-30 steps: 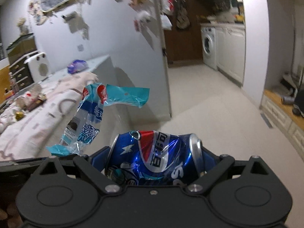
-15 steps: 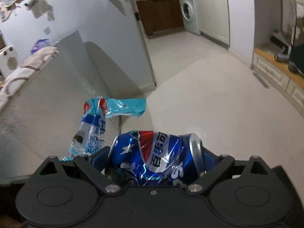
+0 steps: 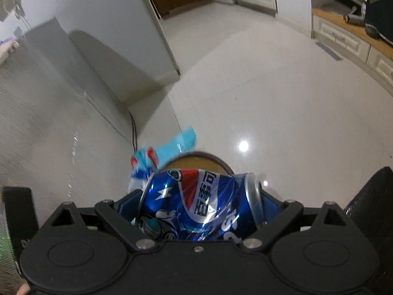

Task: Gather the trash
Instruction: 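Carry the tissue packet and Pepsi can with both tools over the yellow bucket, then open the left tool to drop the packet while the right tool drops the can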

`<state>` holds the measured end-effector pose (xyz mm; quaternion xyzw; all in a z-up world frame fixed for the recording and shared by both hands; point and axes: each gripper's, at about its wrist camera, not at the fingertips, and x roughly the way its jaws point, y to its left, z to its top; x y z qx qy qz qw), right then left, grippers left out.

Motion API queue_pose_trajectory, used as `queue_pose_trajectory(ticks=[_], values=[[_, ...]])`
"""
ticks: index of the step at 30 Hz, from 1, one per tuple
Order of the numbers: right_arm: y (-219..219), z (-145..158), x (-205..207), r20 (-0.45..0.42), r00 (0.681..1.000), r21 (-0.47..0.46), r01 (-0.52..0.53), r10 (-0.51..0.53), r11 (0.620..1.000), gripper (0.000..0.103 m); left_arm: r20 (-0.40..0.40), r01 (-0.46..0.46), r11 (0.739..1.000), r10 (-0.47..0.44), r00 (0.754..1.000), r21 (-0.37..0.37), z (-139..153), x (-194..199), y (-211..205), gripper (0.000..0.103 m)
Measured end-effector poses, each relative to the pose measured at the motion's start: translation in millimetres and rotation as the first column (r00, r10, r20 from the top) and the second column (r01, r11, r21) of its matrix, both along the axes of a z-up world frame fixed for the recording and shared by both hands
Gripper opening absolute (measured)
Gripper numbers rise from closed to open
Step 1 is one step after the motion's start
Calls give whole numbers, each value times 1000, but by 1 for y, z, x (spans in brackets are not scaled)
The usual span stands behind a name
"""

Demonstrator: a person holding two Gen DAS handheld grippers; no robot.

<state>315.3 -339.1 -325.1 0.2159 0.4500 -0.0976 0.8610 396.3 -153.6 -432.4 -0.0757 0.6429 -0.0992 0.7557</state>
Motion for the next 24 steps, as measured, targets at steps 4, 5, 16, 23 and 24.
queue_pose_trajectory(ticks=[4,5,16,23,24], values=[[-2,-15,9,-31,999,10,-14,14,1000,96,-122,-50,999,48,991,-12,-30,17,2,25],[-2,-18,10,-35,999,10,-14,15,1000,96,-129,-65,998,62,990,-20,-34,24,1,25],[-15,-42,24,-66,998,68,19,-15,997,96,-167,-141,983,119,979,-121,-96,71,-26,25],[-19,-63,37,-86,995,146,59,-46,988,96,-105,-38,999,35,994,-29,-127,62,-34,30],[-20,-65,39,-88,995,150,65,-52,987,96,-98,-21,999,17,995,-36,-126,61,-35,36]])
